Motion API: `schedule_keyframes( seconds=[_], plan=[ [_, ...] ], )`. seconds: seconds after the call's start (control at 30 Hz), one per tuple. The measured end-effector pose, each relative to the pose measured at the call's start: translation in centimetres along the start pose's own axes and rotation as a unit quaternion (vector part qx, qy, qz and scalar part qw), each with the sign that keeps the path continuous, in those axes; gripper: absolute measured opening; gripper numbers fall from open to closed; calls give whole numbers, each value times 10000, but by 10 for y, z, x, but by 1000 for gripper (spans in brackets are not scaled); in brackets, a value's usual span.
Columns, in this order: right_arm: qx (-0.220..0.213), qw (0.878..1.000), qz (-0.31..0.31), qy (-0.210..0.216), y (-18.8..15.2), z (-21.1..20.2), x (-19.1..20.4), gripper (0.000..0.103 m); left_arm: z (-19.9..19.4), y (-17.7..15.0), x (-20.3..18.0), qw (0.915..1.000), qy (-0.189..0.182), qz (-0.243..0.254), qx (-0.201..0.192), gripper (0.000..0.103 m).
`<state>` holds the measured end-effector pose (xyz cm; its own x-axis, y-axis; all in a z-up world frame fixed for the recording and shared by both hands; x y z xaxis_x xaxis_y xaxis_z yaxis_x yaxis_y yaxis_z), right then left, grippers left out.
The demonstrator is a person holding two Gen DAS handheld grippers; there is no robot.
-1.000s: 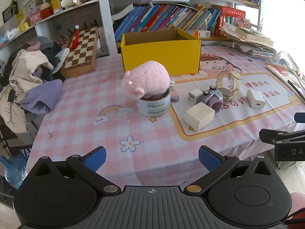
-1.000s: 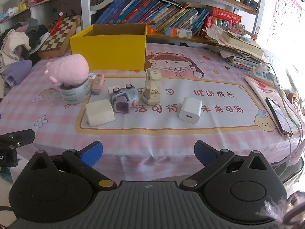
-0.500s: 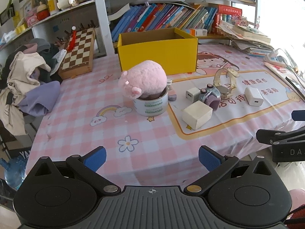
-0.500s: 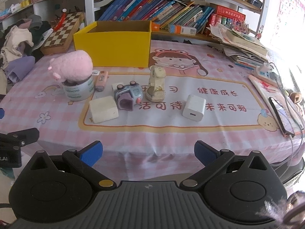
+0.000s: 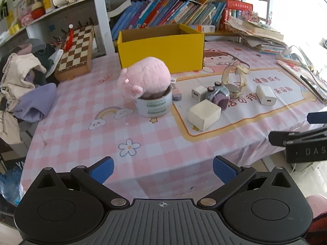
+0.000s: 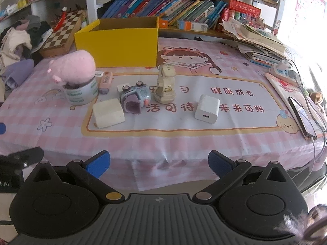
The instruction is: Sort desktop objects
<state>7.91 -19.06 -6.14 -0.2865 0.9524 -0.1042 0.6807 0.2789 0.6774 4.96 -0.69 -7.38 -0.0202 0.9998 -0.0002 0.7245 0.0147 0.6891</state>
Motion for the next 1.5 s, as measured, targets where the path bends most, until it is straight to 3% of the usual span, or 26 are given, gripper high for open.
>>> schedule_keyframes(
  seconds=[0.33, 0.7, 0.87, 1.23, 1.5],
  plan=[
    [-18, 10000, -35, -31, 1, -3, 1, 103, -1, -2, 3, 9999, 71, -72, 55, 103],
    [85, 9998, -103, 139, 0, 9, 4, 103, 7, -3, 19, 9983, 435, -332, 195, 103],
    [24, 9997, -189, 171, 4, 10, 5, 103, 1, 8, 29, 9969, 593, -525, 18, 103],
    [-117, 9998, -186, 7, 12, 7, -3, 103, -1, 18, 15, 9987, 188, -442, -144, 103],
    [-132, 9998, -122, -25, 6, 2, -4, 103, -4, 12, 9, 9993, 235, -242, -136, 103]
  ],
)
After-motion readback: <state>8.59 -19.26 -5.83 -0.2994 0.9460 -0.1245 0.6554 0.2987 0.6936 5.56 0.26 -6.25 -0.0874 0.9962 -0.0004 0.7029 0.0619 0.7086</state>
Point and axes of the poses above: each gripper's, at about its wrist camera, not at the fingertips, and z roughly the way its jaws point, x to its left, y to its top, the point moved 8 cm from there along z, roughly the way its jaws point, and after that the axes turned 6 degrees about -z, right-handed, at the moved point
